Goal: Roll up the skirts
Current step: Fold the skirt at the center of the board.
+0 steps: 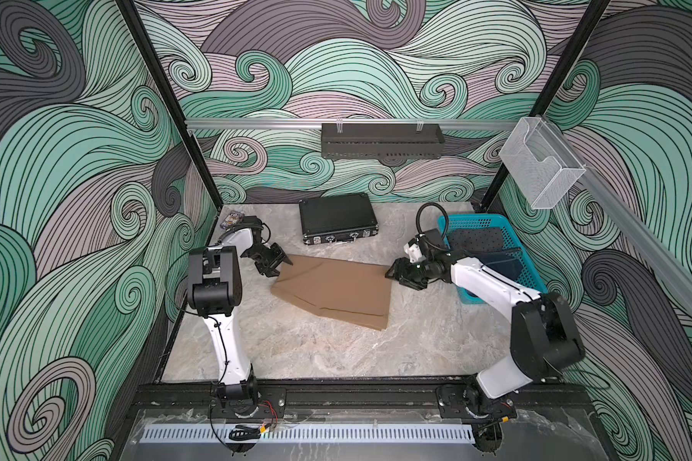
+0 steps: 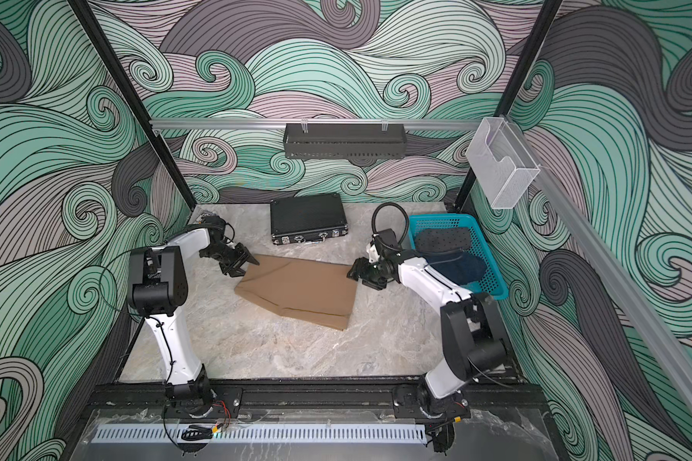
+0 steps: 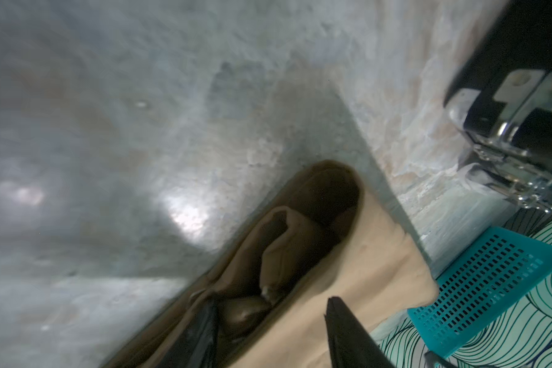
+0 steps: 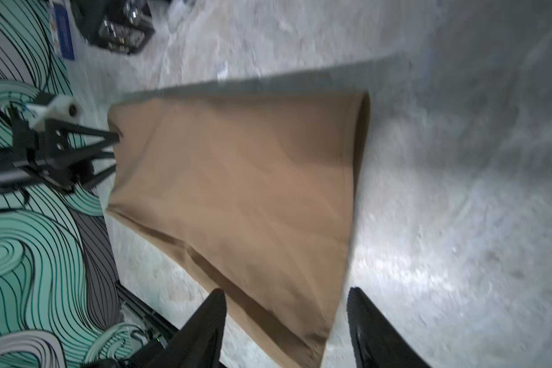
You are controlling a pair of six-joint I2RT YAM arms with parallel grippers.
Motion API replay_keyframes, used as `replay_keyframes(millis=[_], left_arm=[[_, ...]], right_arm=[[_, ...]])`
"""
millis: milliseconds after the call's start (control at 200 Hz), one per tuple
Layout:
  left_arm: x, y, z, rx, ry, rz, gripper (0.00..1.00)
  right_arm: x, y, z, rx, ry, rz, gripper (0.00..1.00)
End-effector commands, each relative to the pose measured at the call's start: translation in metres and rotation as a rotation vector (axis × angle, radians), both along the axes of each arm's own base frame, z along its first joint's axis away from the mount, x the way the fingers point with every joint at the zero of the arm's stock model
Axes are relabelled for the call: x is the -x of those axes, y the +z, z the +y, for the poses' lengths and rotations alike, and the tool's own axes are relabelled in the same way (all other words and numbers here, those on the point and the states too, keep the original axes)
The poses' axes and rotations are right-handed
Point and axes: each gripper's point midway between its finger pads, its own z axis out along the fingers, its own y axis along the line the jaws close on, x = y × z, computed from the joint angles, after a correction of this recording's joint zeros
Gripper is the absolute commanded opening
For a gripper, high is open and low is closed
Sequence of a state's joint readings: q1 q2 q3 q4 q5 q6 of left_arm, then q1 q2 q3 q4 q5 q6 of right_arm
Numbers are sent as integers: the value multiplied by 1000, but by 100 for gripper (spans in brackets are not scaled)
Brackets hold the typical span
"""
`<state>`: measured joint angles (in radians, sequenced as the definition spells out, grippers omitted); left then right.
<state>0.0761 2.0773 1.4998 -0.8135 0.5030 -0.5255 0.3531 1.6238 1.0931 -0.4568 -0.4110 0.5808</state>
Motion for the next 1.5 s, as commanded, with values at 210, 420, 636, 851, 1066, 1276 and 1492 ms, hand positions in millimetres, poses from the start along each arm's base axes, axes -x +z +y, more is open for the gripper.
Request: replay_keyframes(millis=[210, 420, 636, 851, 1066, 1276, 1492], left_arm=[[-44, -8, -9, 4, -30, -44, 0], [-69, 35, -9, -23, -10, -173, 0], [-108, 67, -20, 10, -10, -319, 0], [-110, 26, -7, -75, -42, -173, 34], [-71, 20, 8, -118, -18, -28, 51], [-34, 49, 39, -253, 51, 3, 59], [-12, 50, 62, -286, 82, 9, 64]], right_arm=[[-49, -49, -15, 190, -32, 65, 44], [-52, -70, -19, 222, -29, 96, 36], [-54, -67, -23, 220, -59, 71, 39], [-46, -57, -23, 190, -72, 38, 48], [-23, -23, 2, 140, -5, -37, 49], [21, 8, 82, 27, 241, -43, 48], [70, -6, 98, 98, 391, -37, 58]])
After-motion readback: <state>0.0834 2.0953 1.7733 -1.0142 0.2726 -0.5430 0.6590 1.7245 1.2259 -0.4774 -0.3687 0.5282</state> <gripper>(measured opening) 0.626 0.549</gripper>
